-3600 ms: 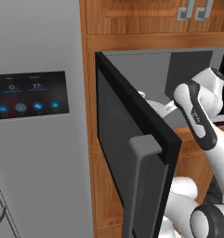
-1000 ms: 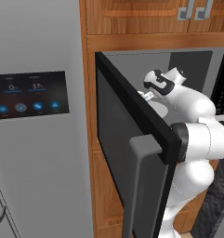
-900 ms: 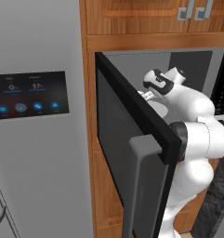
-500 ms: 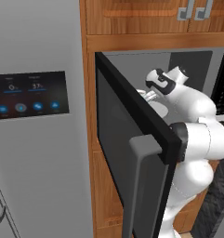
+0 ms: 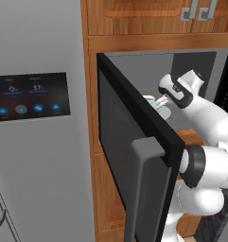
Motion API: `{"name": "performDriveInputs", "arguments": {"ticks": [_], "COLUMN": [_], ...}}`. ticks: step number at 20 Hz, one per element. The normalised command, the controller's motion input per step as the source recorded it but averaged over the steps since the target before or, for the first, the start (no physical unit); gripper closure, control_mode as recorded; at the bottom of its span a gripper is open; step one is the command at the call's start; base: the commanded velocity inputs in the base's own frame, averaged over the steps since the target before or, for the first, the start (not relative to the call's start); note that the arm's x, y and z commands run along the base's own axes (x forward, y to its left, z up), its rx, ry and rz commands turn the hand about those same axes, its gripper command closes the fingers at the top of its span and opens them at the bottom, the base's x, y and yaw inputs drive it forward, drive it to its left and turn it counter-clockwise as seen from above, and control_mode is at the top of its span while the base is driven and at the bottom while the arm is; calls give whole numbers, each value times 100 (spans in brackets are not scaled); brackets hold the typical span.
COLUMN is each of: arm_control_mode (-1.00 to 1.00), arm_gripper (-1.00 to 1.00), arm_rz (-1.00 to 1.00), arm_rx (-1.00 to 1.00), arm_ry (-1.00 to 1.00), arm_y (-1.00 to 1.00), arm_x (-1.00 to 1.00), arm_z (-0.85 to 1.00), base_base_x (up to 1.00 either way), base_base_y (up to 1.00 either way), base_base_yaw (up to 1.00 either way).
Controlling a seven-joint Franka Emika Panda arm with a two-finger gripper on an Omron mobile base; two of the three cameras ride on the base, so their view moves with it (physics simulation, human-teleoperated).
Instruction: Pick the cup of tea, navigate to the dining table, and place it on the saucer.
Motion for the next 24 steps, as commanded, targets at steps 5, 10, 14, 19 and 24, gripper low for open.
{"name": "performDriveInputs", "arguments": {"ticks": [5,10,14,19,24], "arm_control_mode": [-100,-100,-100,-100,-100], "arm_gripper": [100,100,100,100,100], "arm_rz": [0,0,0,-1,0], "arm_rx": [-1,-7,-8,-2,0], "arm_ry": [0,0,0,0,-1], "arm_y": [1,18,5,4,0], "arm_x": [-100,-100,-100,-80,-15], "arm_z": [35,25,16,9,1], "base_base_x": [0,0,0,0,0], "base_base_y": [0,0,0,0,0], "base_base_yaw": [0,0,0,0,0]}}
